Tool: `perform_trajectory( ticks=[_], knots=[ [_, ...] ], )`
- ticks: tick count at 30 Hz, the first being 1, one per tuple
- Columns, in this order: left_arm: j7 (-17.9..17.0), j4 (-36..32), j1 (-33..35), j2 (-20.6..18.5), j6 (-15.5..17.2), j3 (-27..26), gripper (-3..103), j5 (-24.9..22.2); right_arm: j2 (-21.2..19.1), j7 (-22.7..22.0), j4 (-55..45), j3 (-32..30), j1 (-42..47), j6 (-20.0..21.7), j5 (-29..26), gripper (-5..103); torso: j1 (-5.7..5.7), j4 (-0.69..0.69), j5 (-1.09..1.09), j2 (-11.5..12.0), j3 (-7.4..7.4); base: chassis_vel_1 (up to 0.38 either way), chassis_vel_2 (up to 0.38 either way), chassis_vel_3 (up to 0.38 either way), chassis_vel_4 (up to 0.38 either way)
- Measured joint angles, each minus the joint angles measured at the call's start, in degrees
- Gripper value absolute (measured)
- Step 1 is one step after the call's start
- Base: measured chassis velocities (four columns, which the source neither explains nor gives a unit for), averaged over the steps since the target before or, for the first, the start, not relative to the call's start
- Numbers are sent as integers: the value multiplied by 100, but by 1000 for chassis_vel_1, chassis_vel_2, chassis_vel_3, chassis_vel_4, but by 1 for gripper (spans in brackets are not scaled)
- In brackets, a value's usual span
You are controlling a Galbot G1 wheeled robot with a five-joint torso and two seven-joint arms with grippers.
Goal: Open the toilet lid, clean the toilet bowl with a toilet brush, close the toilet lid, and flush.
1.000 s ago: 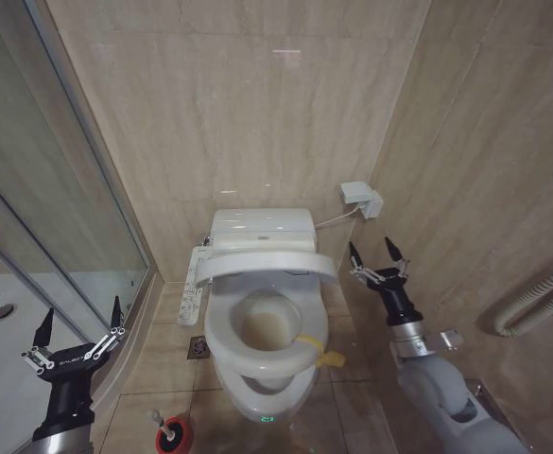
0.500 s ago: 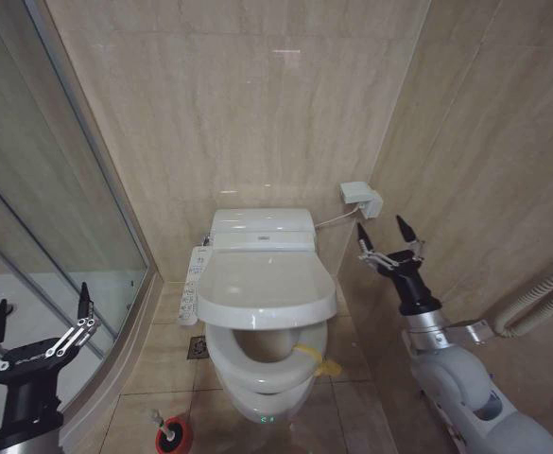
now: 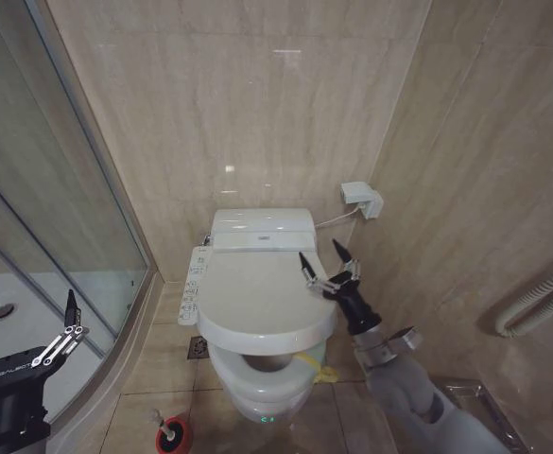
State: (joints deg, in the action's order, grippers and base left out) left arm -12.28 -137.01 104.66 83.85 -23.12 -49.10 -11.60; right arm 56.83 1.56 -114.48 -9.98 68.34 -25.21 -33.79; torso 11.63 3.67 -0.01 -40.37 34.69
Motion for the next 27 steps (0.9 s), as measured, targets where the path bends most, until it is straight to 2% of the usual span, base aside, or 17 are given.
perform_trajectory(
  ticks=[3, 10, 21, 23, 27],
  knots=[
    [2, 85, -65, 12, 14, 48, 100, 14, 86, 38, 153, 119, 141, -102, 173, 100, 0, 2, 0, 0, 0, 0, 0, 0, 0],
    [10, 288, -257, 14, 90, 214, 100, 28, 561, 92, 759, 288, 571, -339, 712, 100, 0, 1, 1, 0, 0, 0, 0, 0, 0],
    [11, 575, -434, -97, 92, 332, 100, 17, 1606, 23, 2265, -178, 403, -668, 1098, 100, 0, 0, 0, 0, 0, 0, 0, 0, 0],
    [11, 576, -433, -110, 92, 333, 100, 15, 1663, 4, 2368, -208, 371, -683, 1146, 100, 0, 0, 0, 0, 0, 0, 0, 0, 0],
    [7, 515, -375, -145, 69, 321, 100, -2, 2029, -295, 2838, -331, 254, -686, 1473, 100, 0, 0, 0, 0, 0, 0, 0, 0, 0]
  ],
)
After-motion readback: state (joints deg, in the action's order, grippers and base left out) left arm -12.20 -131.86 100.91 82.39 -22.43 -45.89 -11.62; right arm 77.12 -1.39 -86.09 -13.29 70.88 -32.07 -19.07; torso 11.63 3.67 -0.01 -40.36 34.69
